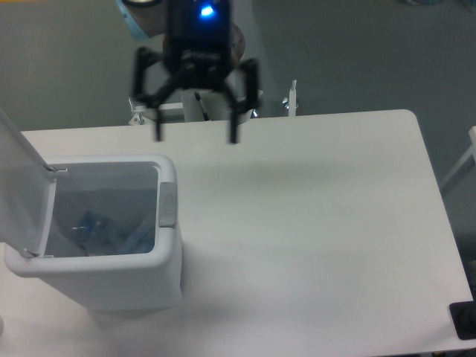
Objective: Place the trash in the trash can
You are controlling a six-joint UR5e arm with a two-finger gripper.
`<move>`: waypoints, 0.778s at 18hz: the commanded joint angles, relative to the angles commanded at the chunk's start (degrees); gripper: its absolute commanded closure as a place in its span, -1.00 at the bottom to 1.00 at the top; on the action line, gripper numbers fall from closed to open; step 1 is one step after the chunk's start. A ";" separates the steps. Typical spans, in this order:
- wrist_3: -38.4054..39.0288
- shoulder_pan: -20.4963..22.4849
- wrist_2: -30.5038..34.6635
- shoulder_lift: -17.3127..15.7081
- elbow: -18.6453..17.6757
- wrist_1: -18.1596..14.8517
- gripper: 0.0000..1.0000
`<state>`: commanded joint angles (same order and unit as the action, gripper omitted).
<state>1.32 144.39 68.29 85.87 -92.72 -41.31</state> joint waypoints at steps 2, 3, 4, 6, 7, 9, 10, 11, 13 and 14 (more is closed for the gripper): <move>0.00 3.60 0.09 0.09 -1.67 0.26 -1.00; 0.00 4.83 0.18 0.61 -1.93 0.26 -1.00; 0.09 5.97 0.18 1.31 -2.11 0.26 -1.00; 0.09 8.87 0.18 2.81 -2.11 0.26 -1.00; 0.00 10.71 0.18 3.16 -2.11 0.26 -1.00; -0.17 13.62 0.18 4.48 -2.11 0.26 -1.00; -1.05 15.37 0.26 5.00 -2.11 0.35 -1.00; -2.88 16.43 0.18 6.40 -1.94 0.35 -1.00; -6.40 17.41 0.26 7.99 -2.02 0.26 -1.00; -8.16 18.54 0.27 8.43 -2.81 0.35 -1.00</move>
<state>-6.84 162.94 68.55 94.30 -95.53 -40.96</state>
